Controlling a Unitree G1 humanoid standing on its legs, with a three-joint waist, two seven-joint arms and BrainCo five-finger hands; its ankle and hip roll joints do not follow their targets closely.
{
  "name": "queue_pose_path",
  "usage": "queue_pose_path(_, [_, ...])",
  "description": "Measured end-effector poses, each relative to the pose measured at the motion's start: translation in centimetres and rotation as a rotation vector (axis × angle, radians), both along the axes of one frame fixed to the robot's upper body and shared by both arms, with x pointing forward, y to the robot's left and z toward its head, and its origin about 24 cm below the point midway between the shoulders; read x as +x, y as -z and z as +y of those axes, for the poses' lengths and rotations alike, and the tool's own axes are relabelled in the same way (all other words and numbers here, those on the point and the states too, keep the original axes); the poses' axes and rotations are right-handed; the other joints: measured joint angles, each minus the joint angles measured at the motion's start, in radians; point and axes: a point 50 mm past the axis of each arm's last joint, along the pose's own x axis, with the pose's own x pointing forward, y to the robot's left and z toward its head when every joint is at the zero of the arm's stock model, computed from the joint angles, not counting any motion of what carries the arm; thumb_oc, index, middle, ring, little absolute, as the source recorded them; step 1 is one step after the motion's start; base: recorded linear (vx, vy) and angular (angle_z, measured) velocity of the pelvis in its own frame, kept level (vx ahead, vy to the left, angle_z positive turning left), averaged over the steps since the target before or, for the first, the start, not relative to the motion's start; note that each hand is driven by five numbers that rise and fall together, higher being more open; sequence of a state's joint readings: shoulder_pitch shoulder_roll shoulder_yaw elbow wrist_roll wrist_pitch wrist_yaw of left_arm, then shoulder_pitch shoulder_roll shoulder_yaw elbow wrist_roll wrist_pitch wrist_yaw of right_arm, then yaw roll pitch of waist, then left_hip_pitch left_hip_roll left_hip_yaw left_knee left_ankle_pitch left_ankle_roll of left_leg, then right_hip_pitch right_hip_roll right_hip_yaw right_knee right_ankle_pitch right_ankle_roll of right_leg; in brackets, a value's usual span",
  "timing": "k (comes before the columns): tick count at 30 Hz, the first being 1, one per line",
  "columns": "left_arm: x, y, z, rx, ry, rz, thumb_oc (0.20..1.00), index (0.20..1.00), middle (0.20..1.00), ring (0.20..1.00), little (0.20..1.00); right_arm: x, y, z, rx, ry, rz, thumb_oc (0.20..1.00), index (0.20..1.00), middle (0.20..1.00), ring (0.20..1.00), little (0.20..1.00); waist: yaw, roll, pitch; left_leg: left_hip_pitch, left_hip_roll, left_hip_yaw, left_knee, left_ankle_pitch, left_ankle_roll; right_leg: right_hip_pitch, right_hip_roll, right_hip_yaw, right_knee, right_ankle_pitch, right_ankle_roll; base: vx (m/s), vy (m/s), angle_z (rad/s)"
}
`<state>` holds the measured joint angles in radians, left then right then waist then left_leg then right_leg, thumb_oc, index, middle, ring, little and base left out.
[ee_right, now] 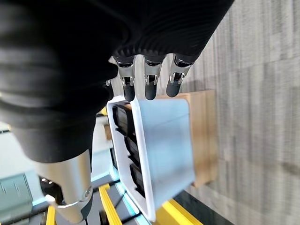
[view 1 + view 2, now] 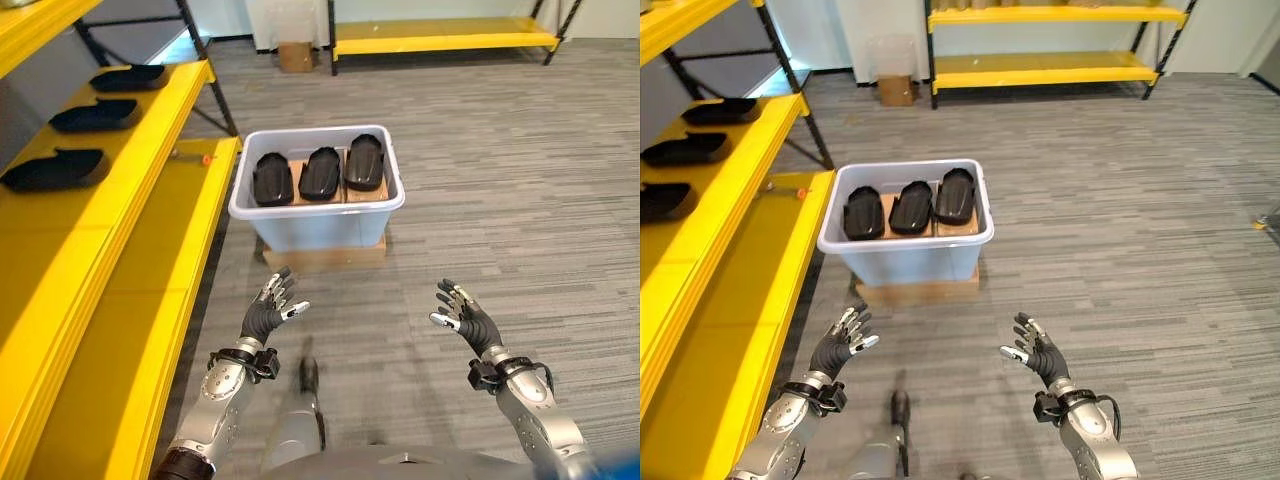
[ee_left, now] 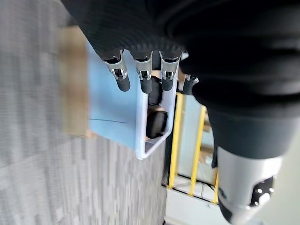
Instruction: Move parts from the plastic box to the shelf.
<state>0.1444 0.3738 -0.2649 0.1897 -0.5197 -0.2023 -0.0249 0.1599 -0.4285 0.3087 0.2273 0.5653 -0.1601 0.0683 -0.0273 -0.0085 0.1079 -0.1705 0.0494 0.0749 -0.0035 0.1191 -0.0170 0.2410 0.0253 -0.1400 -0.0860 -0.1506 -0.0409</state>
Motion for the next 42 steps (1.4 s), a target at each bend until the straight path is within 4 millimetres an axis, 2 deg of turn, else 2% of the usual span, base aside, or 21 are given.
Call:
queue_pose_path(1, [0.1,-0.1,0.1,-0.001,-0.005,-0.007,1.000,1.000,1.000,1.000,1.000,0.1,0.0,0.3,0.006,-0.009,-0.001,1.000,1.000,1.000,1.000,1.000,-0.009,-0.008,0.003,0.048,-0.027,0.019,-0.043,0.043,0.024,0.010,-0.033,0.002,0.027,-0.019,0.035,0.31,0.261,-0.32])
queue_pose_path(2, [0.3,-0.3,0.1,-0.004,-0.009,-0.013,1.000,1.000,1.000,1.000,1.000,0.0,0.1,0.7,0.014,-0.018,0.002,1.000,1.000,1.000,1.000,1.000,-0.009,-0.011,0.004,0.081,-0.043,0.031,-0.070,0.051,0.044,0.005,-0.055,0.000,0.068,-0.029,0.052,0.28,0.252,-0.13])
queue_pose_path(4, [0.5,-0.5,0.1,0.000,-0.006,-0.023,1.000,1.000,1.000,1.000,1.000,-0.1,0.2,1.4,0.040,-0.028,0.006,1.000,1.000,1.000,1.000,1.000,-0.006,-0.011,0.002,0.123,-0.069,0.043,-0.084,0.022,0.085,-0.045,-0.095,-0.007,0.228,-0.054,0.093,0.24,0.254,-0.07])
queue_pose_path(7, [1.1,-0.9,0.2,0.011,0.001,-0.042,1.000,1.000,1.000,1.000,1.000,0.1,0.0,1.9,0.048,-0.052,-0.003,1.000,1.000,1.000,1.000,1.000,0.012,-0.005,0.001,0.175,-0.115,0.037,-0.082,-0.036,0.126,-0.260,-0.182,-0.007,0.724,-0.073,0.149,0.18,0.228,0.05])
queue_pose_path(9, [1.3,-1.1,0.5,0.028,0.003,-0.047,1.000,1.000,1.000,1.000,1.000,0.0,0.0,1.9,0.049,-0.053,-0.004,1.000,1.000,1.000,1.000,1.000,0.010,-0.008,0.003,0.199,-0.151,0.023,-0.080,-0.057,0.149,-0.363,-0.225,0.023,0.910,-0.064,0.166,0.17,0.186,0.37])
queue_pose_path(11, [1.2,-1.2,0.9,0.049,0.007,-0.044,1.000,1.000,1.000,1.000,1.000,0.0,0.0,1.8,0.046,-0.051,-0.004,1.000,1.000,1.000,1.000,1.000,0.015,0.023,0.028,0.233,-0.159,0.018,-0.079,-0.077,0.168,-0.452,-0.237,0.031,0.982,-0.055,0.173,0.15,0.100,0.21])
queue_pose_path(12, [1.0,-1.1,1.0,0.054,0.008,-0.039,1.000,1.000,1.000,1.000,1.000,0.0,0.0,1.8,0.046,-0.050,-0.005,1.000,1.000,1.000,1.000,1.000,0.018,0.038,0.038,0.251,-0.159,0.017,-0.079,-0.088,0.174,-0.472,-0.250,0.014,0.969,-0.055,0.173,0.21,0.061,0.06])
queue_pose_path(13, [0.7,-1.0,1.3,0.065,0.007,-0.030,1.000,1.000,1.000,1.000,1.000,0.0,-0.1,1.8,0.050,-0.053,-0.007,1.000,1.000,1.000,1.000,1.000,0.016,0.048,0.046,0.275,-0.162,0.011,-0.077,-0.114,0.163,-0.525,-0.236,0.003,0.899,-0.055,0.174,0.29,0.050,0.01])
queue_pose_path(15, [0.5,-1.0,1.7,0.075,0.004,-0.025,1.000,1.000,1.000,1.000,1.000,0.0,0.0,1.9,0.053,-0.057,-0.006,1.000,1.000,1.000,1.000,1.000,0.012,0.037,0.058,0.289,-0.161,0.007,-0.082,-0.134,0.140,-0.564,-0.189,-0.005,0.731,-0.050,0.165,0.23,-0.021,-0.02])
queue_pose_path(17, [0.3,-0.8,1.7,0.071,0.001,-0.017,1.000,1.000,1.000,1.000,1.000,-0.1,0.1,1.9,0.053,-0.057,0.004,1.000,1.000,1.000,1.000,1.000,-0.005,0.016,0.061,0.301,-0.161,0.002,-0.085,-0.152,0.118,-0.571,-0.151,-0.062,0.500,0.008,0.125,0.22,-0.069,0.08])
queue_pose_path(20, [0.2,-0.6,1.5,0.063,0.003,-0.011,1.000,1.000,1.000,1.000,1.000,-0.1,0.1,1.8,0.052,-0.060,0.003,1.000,1.000,1.000,1.000,1.000,-0.014,-0.006,0.058,0.330,-0.163,0.005,-0.086,-0.177,0.121,-0.544,-0.126,-0.082,0.200,0.128,0.144,0.18,-0.085,0.01])
queue_pose_path(23, [0.2,-0.6,1.5,0.060,0.003,-0.012,1.000,1.000,1.000,1.000,1.000,0.0,0.0,1.8,0.051,-0.063,0.001,1.000,1.000,1.000,1.000,1.000,-0.021,-0.014,0.047,0.369,-0.152,-0.010,-0.087,-0.221,0.099,-0.511,-0.143,-0.083,0.086,0.229,0.150,0.26,-0.140,0.07])
queue_pose_path(24, [0.2,-0.6,1.3,0.054,0.003,-0.010,1.000,1.000,1.000,1.000,1.000,0.0,0.1,1.8,0.051,-0.064,0.002,1.000,1.000,1.000,1.000,1.000,-0.022,-0.008,0.050,0.386,-0.137,-0.015,-0.081,-0.239,0.077,-0.494,-0.132,-0.092,0.083,0.285,0.139,0.34,-0.186,0.21])
queue_pose_path(26, [0.2,-0.4,0.5,0.019,0.002,-0.010,1.000,1.000,1.000,1.000,1.000,-0.4,0.4,1.5,0.043,-0.056,0.023,1.000,1.000,1.000,1.000,1.000,-0.036,0.010,0.052,0.429,-0.095,-0.043,-0.068,-0.256,0.048,-0.430,-0.097,-0.096,0.079,0.330,0.091,0.29,-0.167,0.48])
queue_pose_path(28, [0.1,-0.3,-0.5,-0.019,0.016,-0.015,1.000,1.000,1.000,1.000,1.000,0.0,-0.2,1.2,0.035,-0.055,0.001,1.000,1.000,1.000,1.000,1.000,-0.028,0.009,0.029,0.428,-0.065,-0.026,0.006,-0.259,0.022,-0.376,-0.069,-0.112,0.057,0.300,0.045,0.23,-0.157,0.26])
queue_pose_path(30, [0.1,-0.4,-0.6,-0.021,0.022,-0.019,1.000,1.000,1.000,1.000,1.000,0.6,-1.1,1.0,0.031,-0.055,-0.046,1.000,1.000,1.000,1.000,1.000,-0.027,0.016,0.022,0.415,-0.047,-0.028,0.046,-0.261,0.017,-0.364,-0.055,-0.123,0.063,0.276,0.021,0.21,-0.146,0.09])
queue_pose_path(32, [0.2,-0.4,-0.7,-0.022,0.028,-0.020,1.000,1.000,1.000,1.000,1.000,1.3,-2.0,0.3,0.007,-0.055,-0.085,1.000,1.000,1.000,1.000,1.000,-0.029,0.023,0.014,0.387,-0.023,-0.027,0.119,-0.262,0.009,-0.358,-0.034,-0.131,0.088,0.233,-0.030,0.20,-0.166,0.09])
queue_pose_path(34, [0.1,-0.3,-0.7,-0.022,0.028,-0.016,1.000,1.000,1.000,1.000,1.000,1.5,-2.2,0.3,0.006,-0.056,-0.093,1.000,1.000,1.000,1.000,1.000,-0.029,0.019,0.016,0.364,-0.008,-0.028,0.200,-0.262,-0.006,-0.347,-0.023,-0.135,0.111,0.195,-0.043,0.12,-0.152,0.07])
queue_pose_path(37, [0.1,-0.4,-0.7,-0.028,0.026,-0.017,1.000,1.000,1.000,1.000,1.000,1.1,-1.8,0.5,0.009,-0.062,-0.074,1.000,1.000,1.000,1.000,1.000,-0.024,-0.020,0.031,0.156,0.001,-0.032,0.612,-0.231,-0.088,-0.324,-0.026,-0.142,0.115,0.158,-0.074,0.05,-0.131,0.04])
queue_pose_path(39, [0.1,-0.3,-0.6,-0.025,0.025,-0.014,1.000,1.000,1.000,1.000,1.000,1.0,-1.7,0.6,0.009,-0.069,-0.069,1.000,1.000,1.000,1.000,1.000,-0.015,-0.040,0.044,0.026,-0.001,-0.045,0.775,-0.222,-0.103,-0.323,-0.026,-0.146,0.119,0.148,-0.087,0.05,-0.068,-0.07])
queue_pose_path(42, [0.0,-0.3,-0.2,-0.008,0.027,-0.010,1.000,1.000,1.000,1.000,1.000,0.9,-1.6,0.8,0.012,-0.076,-0.063,1.000,1.000,1.000,1.000,1.000,-0.020,-0.067,0.061,-0.041,0.024,-0.023,0.733,-0.223,-0.100,-0.307,-0.024,-0.159,0.113,0.145,-0.085,0.11,0.066,0.08])
